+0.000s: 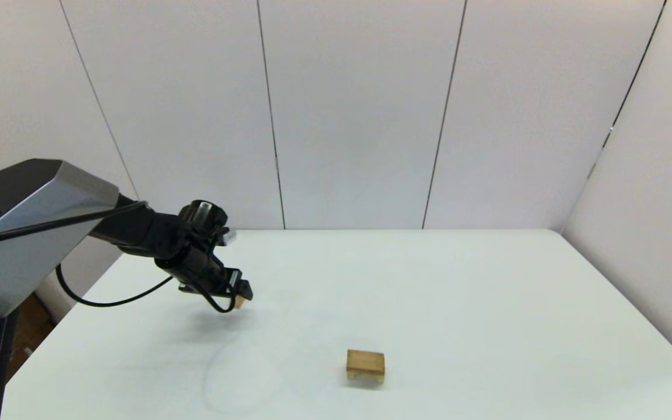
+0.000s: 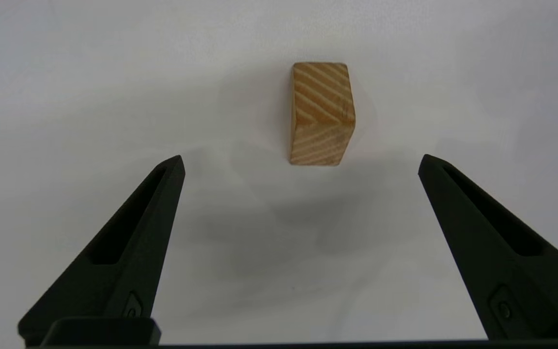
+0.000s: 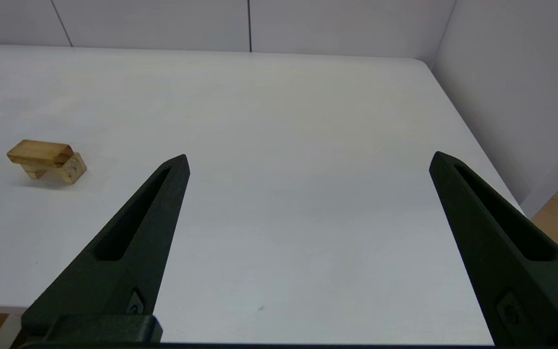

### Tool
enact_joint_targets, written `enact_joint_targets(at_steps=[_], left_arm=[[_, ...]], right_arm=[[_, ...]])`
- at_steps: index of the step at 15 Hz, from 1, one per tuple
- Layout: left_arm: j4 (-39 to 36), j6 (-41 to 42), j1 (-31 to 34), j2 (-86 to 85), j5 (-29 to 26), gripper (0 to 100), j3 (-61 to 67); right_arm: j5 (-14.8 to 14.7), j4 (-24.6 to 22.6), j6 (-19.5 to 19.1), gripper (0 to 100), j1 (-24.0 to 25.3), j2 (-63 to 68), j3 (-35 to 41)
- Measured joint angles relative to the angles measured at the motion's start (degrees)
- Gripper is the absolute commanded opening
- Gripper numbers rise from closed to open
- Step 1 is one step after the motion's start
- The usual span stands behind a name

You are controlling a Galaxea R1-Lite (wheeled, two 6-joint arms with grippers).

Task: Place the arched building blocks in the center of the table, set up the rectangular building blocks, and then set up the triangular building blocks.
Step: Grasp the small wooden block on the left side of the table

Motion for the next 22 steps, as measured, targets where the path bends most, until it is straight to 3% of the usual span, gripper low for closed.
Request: enact_joint_targets(at_steps=[22], left_arm=[[0.24, -0.22, -0.02, 4.89, 0.09, 100, -6.08]], right_arm=[[0.00, 0.02, 0.01, 100, -0.02, 0.00, 0.00]])
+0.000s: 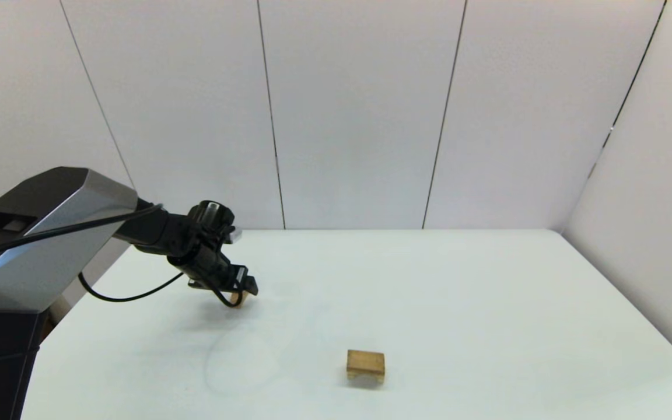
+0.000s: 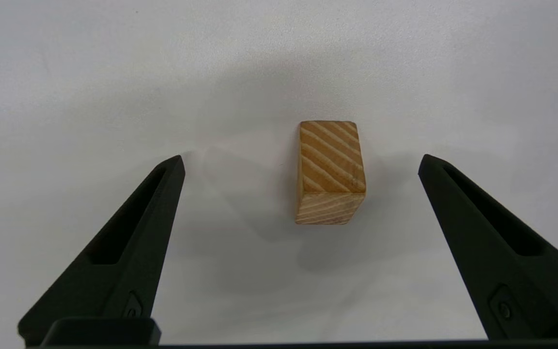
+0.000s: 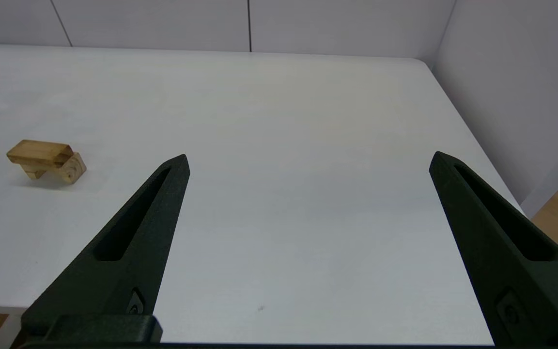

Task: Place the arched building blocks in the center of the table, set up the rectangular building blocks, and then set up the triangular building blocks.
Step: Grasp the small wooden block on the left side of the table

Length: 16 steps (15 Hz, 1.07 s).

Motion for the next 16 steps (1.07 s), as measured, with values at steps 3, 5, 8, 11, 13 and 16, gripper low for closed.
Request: enact_joint_targets(at_steps=[3, 5, 8, 11, 13, 16], left_arm=[[1.38, 0.22, 0.00, 0.00, 0.05, 100, -1.07], [5.33, 0.27, 0.02, 0.00, 0.09, 100, -2.93], [11.39, 0.16, 0.02, 0.20, 0.16, 100, -6.34], [12.08, 0.11, -0.05, 0.88, 0.88, 100, -7.74], [12.08, 0.13, -0.06, 1.46, 0.90, 100, -8.22], [11.89, 0.17, -0.06, 2.34, 0.88, 100, -8.61]], right_arm=[[0.00, 0.00, -0.01, 100, 0.00, 0.00, 0.00], [0.02, 0.00, -0.01, 100, 0.00, 0.00, 0.00], [0.02, 0.00, 0.00, 100, 0.02, 0.00, 0.00], [0.02, -0.02, -0.01, 100, 0.00, 0.00, 0.00], [0.02, -0.02, -0.01, 100, 0.00, 0.00, 0.00], [0.00, -0.05, -0.01, 100, 0.02, 0.00, 0.00]])
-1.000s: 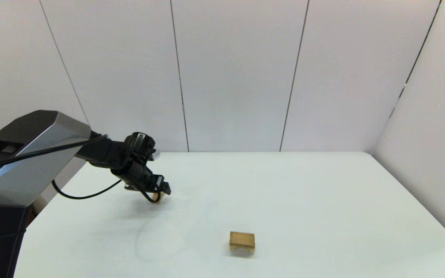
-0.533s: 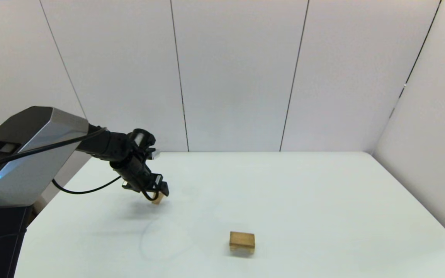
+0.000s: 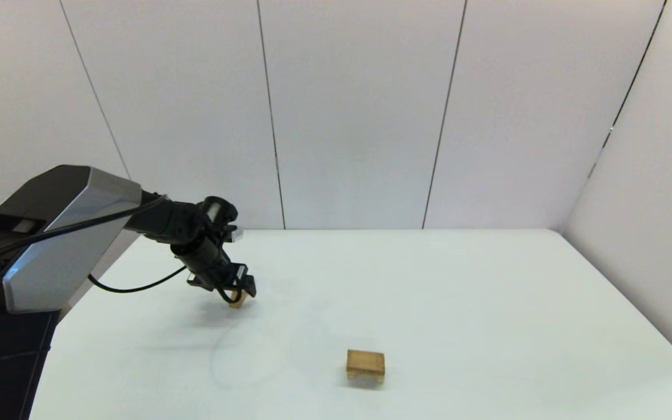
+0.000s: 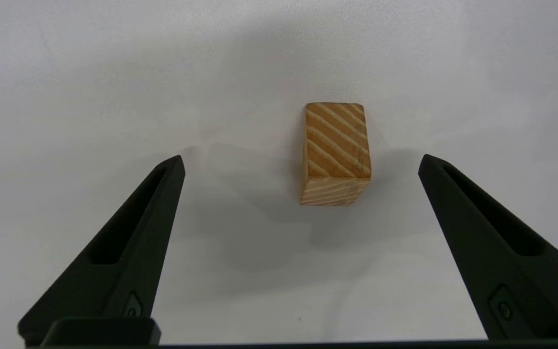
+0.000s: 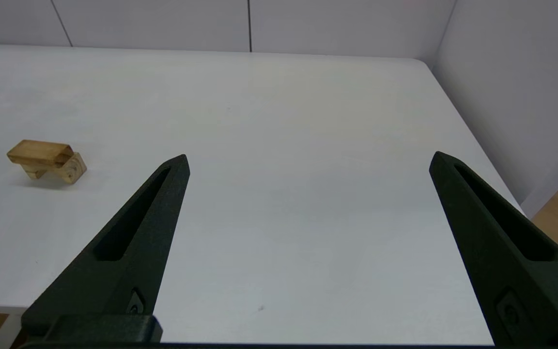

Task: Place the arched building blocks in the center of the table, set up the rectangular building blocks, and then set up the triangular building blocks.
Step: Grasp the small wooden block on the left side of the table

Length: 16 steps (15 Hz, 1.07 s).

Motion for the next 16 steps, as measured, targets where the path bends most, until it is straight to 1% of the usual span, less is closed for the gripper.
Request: enact_joint_targets(at_steps=[10, 16], left_arm=[[0.09, 0.00, 0.09, 1.33, 0.20, 100, -0.35], [0.11, 0.00, 0.09, 1.54, 1.74, 100, -0.35]], right_arm=[[0.02, 0.07, 0.00, 100, 0.00, 0.00, 0.00], [0.00, 0.02, 0.01, 100, -0.02, 0.00, 0.00]])
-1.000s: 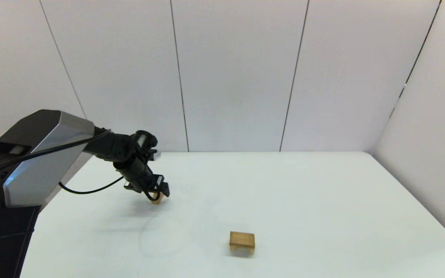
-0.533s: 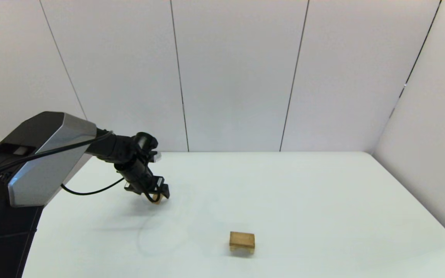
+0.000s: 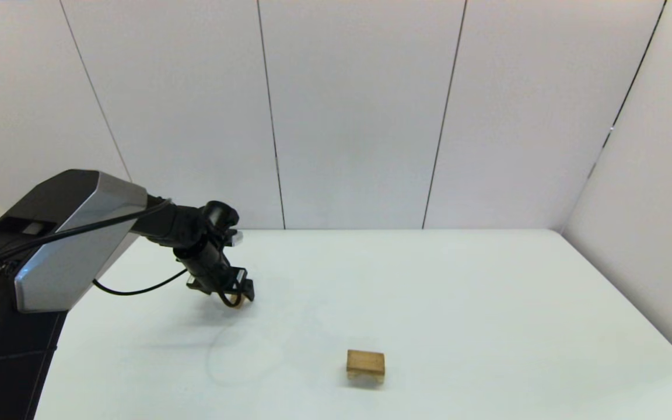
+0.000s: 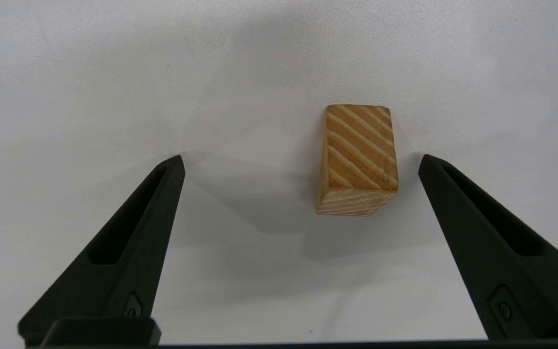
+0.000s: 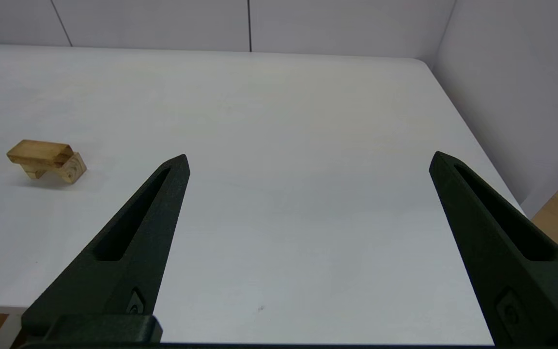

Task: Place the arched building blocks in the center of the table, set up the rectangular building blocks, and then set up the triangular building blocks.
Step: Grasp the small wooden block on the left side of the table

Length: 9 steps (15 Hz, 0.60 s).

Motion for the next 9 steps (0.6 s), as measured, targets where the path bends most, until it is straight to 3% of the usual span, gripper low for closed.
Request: enact_joint_targets(at_steps=[2, 3, 9], left_arm=[[-0.02, 0.02, 0.00, 0.09, 0.05, 100, 0.00], [-0.02, 0.00, 0.00, 0.09, 0.02, 0, 0.00], [-0.16, -0.01, 0.00, 0.17, 0.00, 0, 0.27]], right_arm=[[0.00, 0.05, -0.01, 100, 0.00, 0.00, 0.00], [0.00, 0.00, -0.01, 100, 0.00, 0.00, 0.00], [0.00, 0.00, -0.01, 100, 0.00, 0.00, 0.00]])
